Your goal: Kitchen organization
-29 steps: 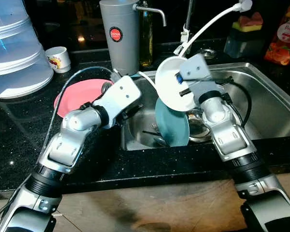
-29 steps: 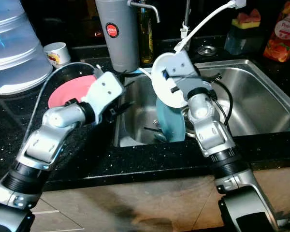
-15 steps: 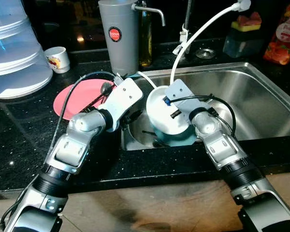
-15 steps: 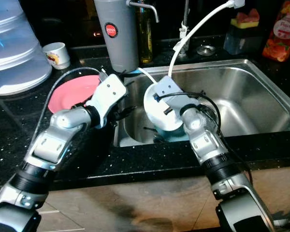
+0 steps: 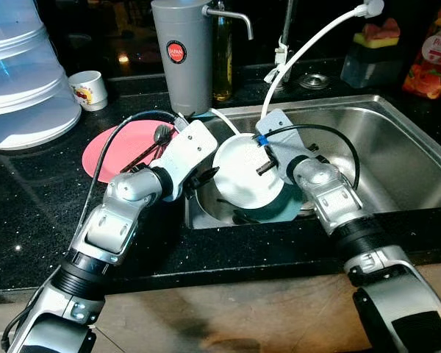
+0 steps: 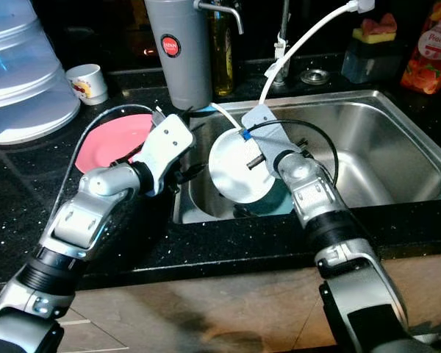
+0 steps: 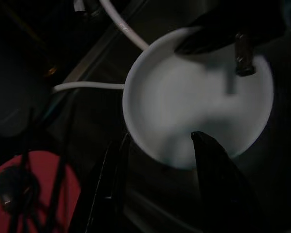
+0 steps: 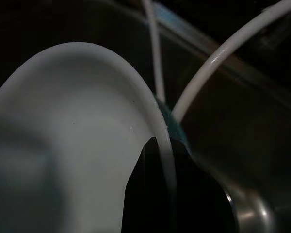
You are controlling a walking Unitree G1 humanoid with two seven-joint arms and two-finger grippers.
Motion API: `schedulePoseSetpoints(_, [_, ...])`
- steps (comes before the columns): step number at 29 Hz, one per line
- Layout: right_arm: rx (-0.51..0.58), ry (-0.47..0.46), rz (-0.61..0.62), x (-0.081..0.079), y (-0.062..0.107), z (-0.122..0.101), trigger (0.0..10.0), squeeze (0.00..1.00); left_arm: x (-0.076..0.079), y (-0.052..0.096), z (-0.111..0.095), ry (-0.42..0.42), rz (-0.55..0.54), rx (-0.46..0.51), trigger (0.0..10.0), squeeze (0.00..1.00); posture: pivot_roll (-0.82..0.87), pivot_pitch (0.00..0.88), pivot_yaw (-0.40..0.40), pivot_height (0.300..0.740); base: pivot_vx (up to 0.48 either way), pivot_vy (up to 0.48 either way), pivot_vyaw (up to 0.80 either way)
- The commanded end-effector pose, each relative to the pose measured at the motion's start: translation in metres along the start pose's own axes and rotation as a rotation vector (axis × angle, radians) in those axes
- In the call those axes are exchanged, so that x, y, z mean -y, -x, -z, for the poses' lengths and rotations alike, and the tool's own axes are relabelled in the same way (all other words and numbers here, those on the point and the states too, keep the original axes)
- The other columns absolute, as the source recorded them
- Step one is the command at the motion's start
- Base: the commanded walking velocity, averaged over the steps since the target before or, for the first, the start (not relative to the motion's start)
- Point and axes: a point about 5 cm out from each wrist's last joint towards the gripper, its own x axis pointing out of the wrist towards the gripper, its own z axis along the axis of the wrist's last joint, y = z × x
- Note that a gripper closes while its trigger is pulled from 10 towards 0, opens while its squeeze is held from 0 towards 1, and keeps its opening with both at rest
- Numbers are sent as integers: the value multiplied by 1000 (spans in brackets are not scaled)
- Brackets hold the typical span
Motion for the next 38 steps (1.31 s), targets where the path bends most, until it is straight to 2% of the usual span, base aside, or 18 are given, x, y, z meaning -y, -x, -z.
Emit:
schedulePoseSetpoints(1, [5, 0, -28, 0, -1, -4, 10000, 0, 8, -1, 8, 31, 50, -32, 10000, 0, 27, 31, 40, 740, 0, 0, 0])
schedulePoseSetpoints(8, [-30, 5, -93, 0, -4, -3, 10000, 0, 15, -5, 13, 117, 92, -94, 10000, 0, 27, 27, 40, 740, 0, 0, 0])
schedulePoseSetpoints(17, [-38, 9, -121, -1, -6, -3, 10000, 0, 15, -6, 17, 116, 96, -133, 10000, 0, 24, 16, 41, 740, 0, 0, 0])
schedulePoseSetpoints(19, [-41, 11, -130, -1, -6, -2, 10000, 39, 15, -6, 17, 127, 100, -137, 10000, 0, 23, 12, 41, 740, 0, 0, 0])
schedulePoseSetpoints(20, [-43, 15, -136, -2, -6, -2, 10000, 592, 16, -6, 16, 127, 102, -140, 10000, 0, 23, 11, 41, 740, 0, 0, 0])
schedulePoseSetpoints(21, [-44, 17, -139, -2, -6, -2, 10000, 973, 16, -6, 16, 127, 103, -141, 10000, 0, 21, 7, 40, 740, 0, 0, 0])
schedulePoseSetpoints(23, [-45, 18, -141, -2, -5, -2, 10000, 1000, 16, -6, 16, 128, 103, -141, 10000, 0, 21, 7, 40, 740, 0, 0, 0])
schedulePoseSetpoints(24, [-45, 23, -142, -2, -5, -2, 10000, 1000, 15, -7, 15, 128, 98, -139, 10000, 0, 19, 1, 41, 740, 0, 0, 0])
schedulePoseSetpoints(25, [-45, 28, -137, -2, -5, -2, 10000, 945, 14, -7, 14, 129, 92, -133, 10000, 0, 19, 0, 40, 740, 0, 0, 0])
schedulePoseSetpoints(26, [-36, 37, -105, 2, -5, -4, 10000, 506, 8, -7, 8, 131, 48, -102, 10000, 0, 17, 0, 39, 740, 0, 0, 0])
schedulePoseSetpoints(27, [-36, 37, -105, 2, -5, -4, 10000, 506, 8, -7, 8, 131, 48, -102, 10000, 0, 17, 0, 39, 740, 0, 0, 0])
schedulePoseSetpoints(28, [-21, 29, -79, 5, -4, -6, 10000, 0, 1, -7, 4, 132, 12, -82, 10000, 0, 17, 0, 39, 740, 0, 0, 0])
schedulePoseSetpoints(32, [68, -14, 2, 14, 0, -20, 10000, 0, -26, 2, -9, 139, -122, -43, 10000, 0, 16, 0, 38, 740, 0, 0, 0])
schedulePoseSetpoints(33, [111, -54, 17, 14, 2, -26, 10000, 0, -37, 8, -11, 142, -160, -49, 10000, 1000, 16, 0, 38, 740, 0, 0, 0])
schedulePoseSetpoints(35, [156, -105, 28, 14, 4, -33, 10000, 0, -49, 17, -12, 146, -196, -63, 10000, 1000, 16, 0, 38, 740, 0, 0, 0])
schedulePoseSetpoints(36, [186, -139, 15, 9, 6, -38, 10000, 0, -59, 27, -9, 140, -217, -93, 10000, 1000, 16, 0, 38, 740, 0, 0, 0])
schedulePoseSetpoints(37, [186, -139, 15, 9, 6, -38, 10000, 0, -59, 27, -9, 140, -217, -93, 10000, 1000, 16, 0, 38, 740, 0, 0, 0])
schedulePoseSetpoints(38, [210, -163, -3, 3, 9, -42, 10000, 0, -69, 37, -7, 133, -240, -122, 10000, 1000, 16, 0, 38, 740, 0, 0, 0])
